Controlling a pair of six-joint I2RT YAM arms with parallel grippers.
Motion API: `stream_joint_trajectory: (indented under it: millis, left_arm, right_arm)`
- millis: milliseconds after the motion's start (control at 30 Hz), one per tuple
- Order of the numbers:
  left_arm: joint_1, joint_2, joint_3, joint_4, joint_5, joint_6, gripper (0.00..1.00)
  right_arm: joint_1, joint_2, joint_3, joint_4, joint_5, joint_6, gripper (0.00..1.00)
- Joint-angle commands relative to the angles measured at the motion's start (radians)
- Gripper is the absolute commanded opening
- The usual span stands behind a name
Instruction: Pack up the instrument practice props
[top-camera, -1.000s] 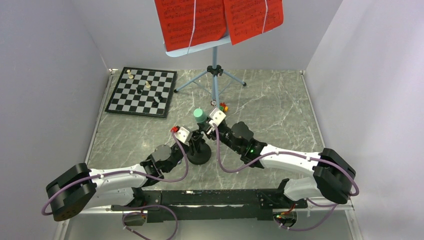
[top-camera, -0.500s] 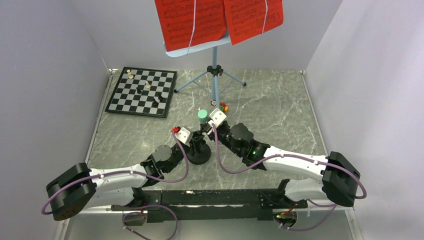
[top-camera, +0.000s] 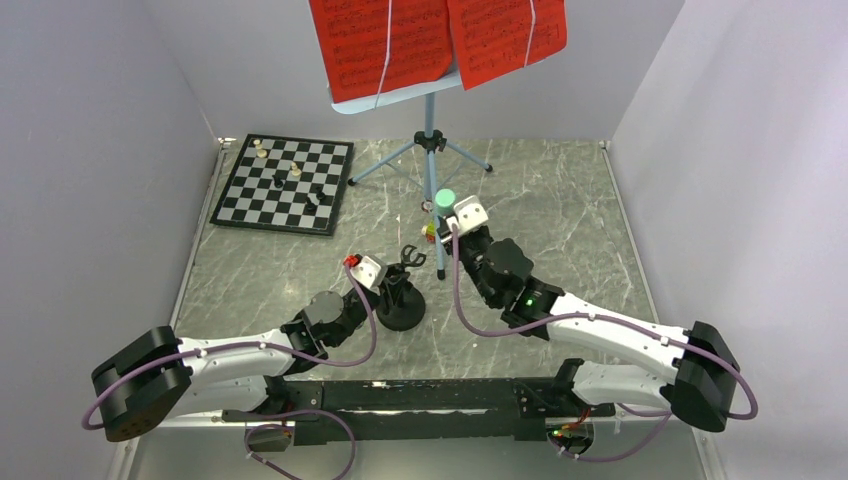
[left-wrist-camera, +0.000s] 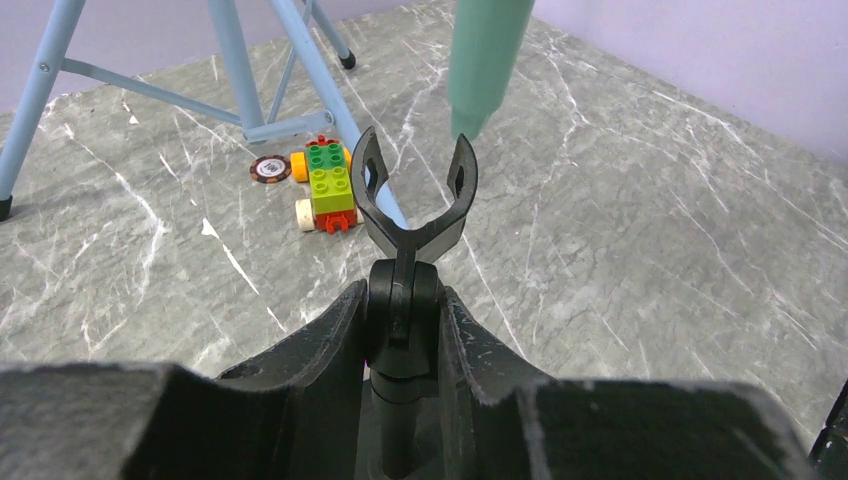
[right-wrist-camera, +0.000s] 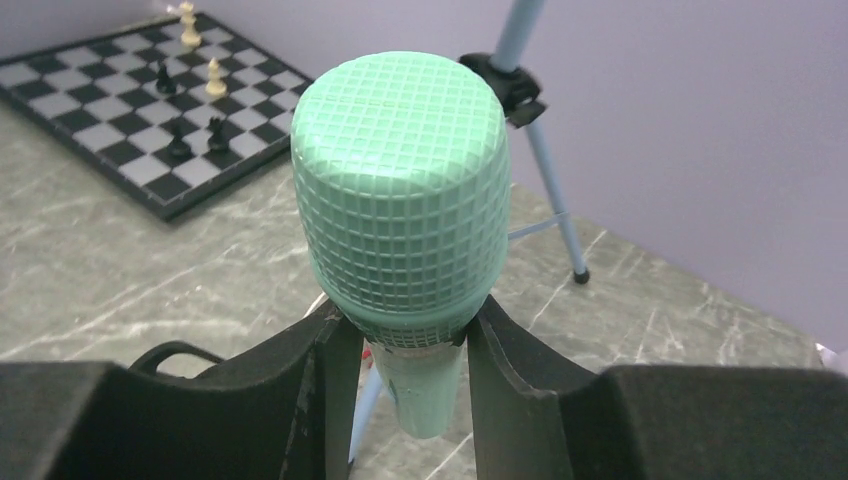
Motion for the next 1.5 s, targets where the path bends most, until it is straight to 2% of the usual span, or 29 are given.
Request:
stream_joint_trajectory:
  millis: [0,133,200,267,333,533,700,767,867,967,1133,1300,1467]
  left_arm:
    - [0.003,0.011,-0.021,-0.062,-0.029,-0.021,0.0]
    - [0.003,-0.01,-0.021,-0.071,-0.037,-0.03,0.01]
    - [0.003,-0.032,-0.008,-0.096,-0.048,-0.045,0.19]
    - [0.003,-0.066,0.019,-0.151,-0.034,-0.06,0.48]
    - [0.003,-0.086,0.049,-0.192,-0.033,-0.064,0.65]
    - [0.003,-0.153,0.118,-0.278,-0.052,-0.081,0.81]
    - [0.003,-0.263,0.162,-0.377,-0.09,-0.08,0.87]
    - [0.003,-0.329,0.171,-0.422,-0.118,-0.092,0.99]
    - [0.006,-0.441,0.15,-0.394,-0.041,-0.071,0.99]
    - [0.023,-0.512,0.156,-0.385,0.181,-0.069,0.99]
    - [0.06,-0.442,0.305,-0.483,0.511,-0.155,0.99]
    - [0.066,-0.346,0.343,-0.395,0.672,-0.208,0.99]
    - [0.067,-0.276,0.373,-0.358,0.745,-0.228,0.99]
  right_arm:
    - [0.005,-0.053,0.037,0.06,0.104,-0.023,0.0]
    - [0.005,-0.093,0.042,-0.018,0.08,0.027,0.0]
    - [0.005,-0.118,0.064,-0.084,0.049,0.061,0.0]
    - [0.005,-0.129,0.088,-0.142,0.033,0.087,0.0]
    - [0.005,-0.13,0.12,-0.206,0.03,0.121,0.0]
    - [0.005,-0.154,0.157,-0.302,0.012,0.198,0.0]
    - [-0.005,-0.17,0.212,-0.425,0.005,0.293,0.0]
    - [-0.036,-0.165,0.259,-0.512,-0.087,0.357,0.0]
    - [-0.164,-0.153,0.334,-0.616,-0.372,0.483,0.0]
    - [-0.278,-0.146,0.36,-0.623,-0.632,0.582,0.0]
    - [-0.325,-0.117,0.405,-0.601,-0.912,0.637,0.0]
    - [-0.325,-0.102,0.396,-0.486,-1.122,0.75,0.0]
    - [-0.325,-0.112,0.348,-0.382,-1.165,0.831,0.0]
